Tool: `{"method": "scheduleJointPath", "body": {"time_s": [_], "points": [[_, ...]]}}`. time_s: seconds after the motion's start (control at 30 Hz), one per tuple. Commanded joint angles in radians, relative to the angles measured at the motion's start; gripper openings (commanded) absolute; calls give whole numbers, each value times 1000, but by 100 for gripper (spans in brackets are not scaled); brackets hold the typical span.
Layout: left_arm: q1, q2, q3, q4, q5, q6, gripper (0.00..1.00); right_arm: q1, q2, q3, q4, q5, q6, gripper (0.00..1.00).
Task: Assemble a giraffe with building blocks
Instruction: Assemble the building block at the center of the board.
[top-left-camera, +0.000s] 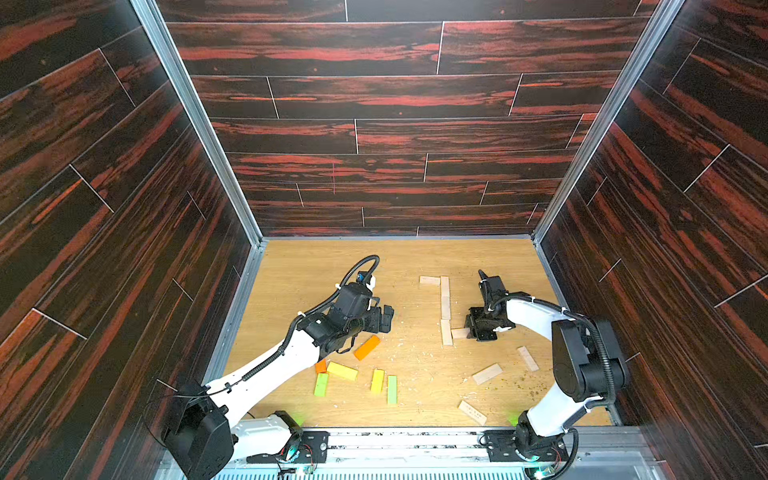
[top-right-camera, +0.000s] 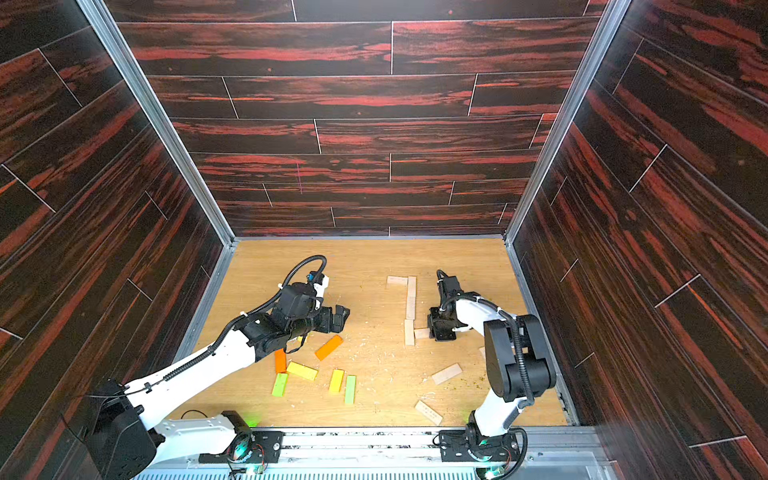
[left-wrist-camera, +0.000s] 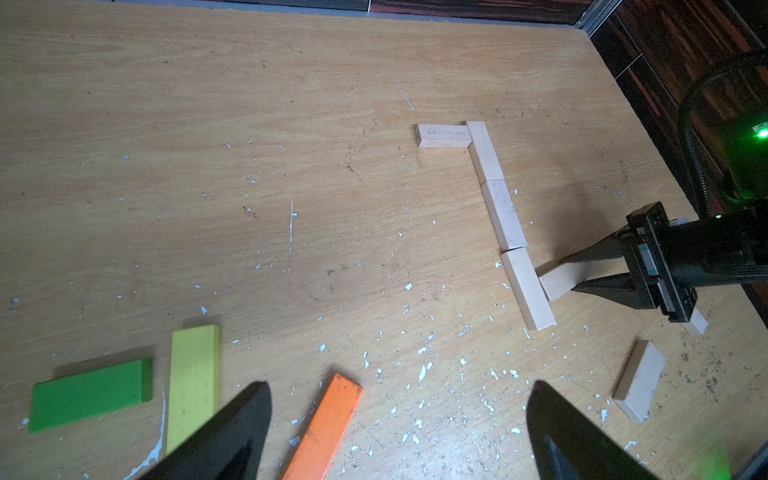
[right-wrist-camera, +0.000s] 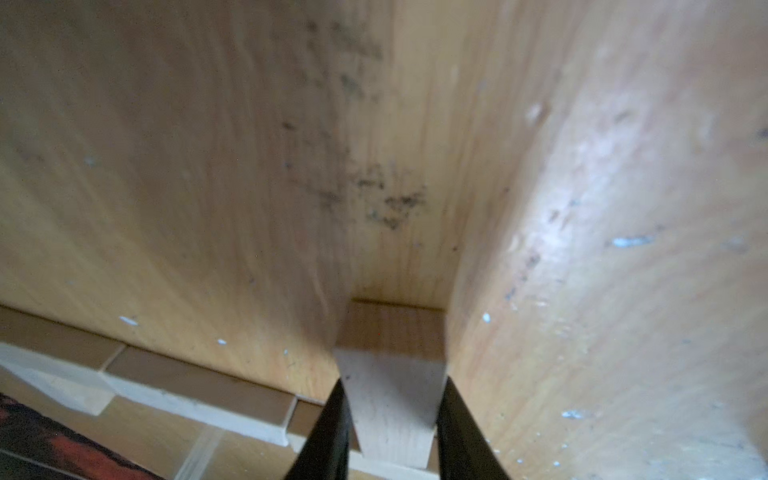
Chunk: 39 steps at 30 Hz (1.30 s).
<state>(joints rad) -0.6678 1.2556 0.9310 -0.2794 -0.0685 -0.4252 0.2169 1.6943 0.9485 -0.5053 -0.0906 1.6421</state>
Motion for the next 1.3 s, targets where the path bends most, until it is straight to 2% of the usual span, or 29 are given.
{"method": "scheduleJointPath", "body": {"time_s": [0.0, 1.27], "points": [[2, -29, -11, -17, -11, 20, 99, 6, -10, -30, -31, 35, 35, 23], [1, -45, -18, -34, -31, 39, 99, 47, -83, -124, -50, 60, 74, 24]]}}
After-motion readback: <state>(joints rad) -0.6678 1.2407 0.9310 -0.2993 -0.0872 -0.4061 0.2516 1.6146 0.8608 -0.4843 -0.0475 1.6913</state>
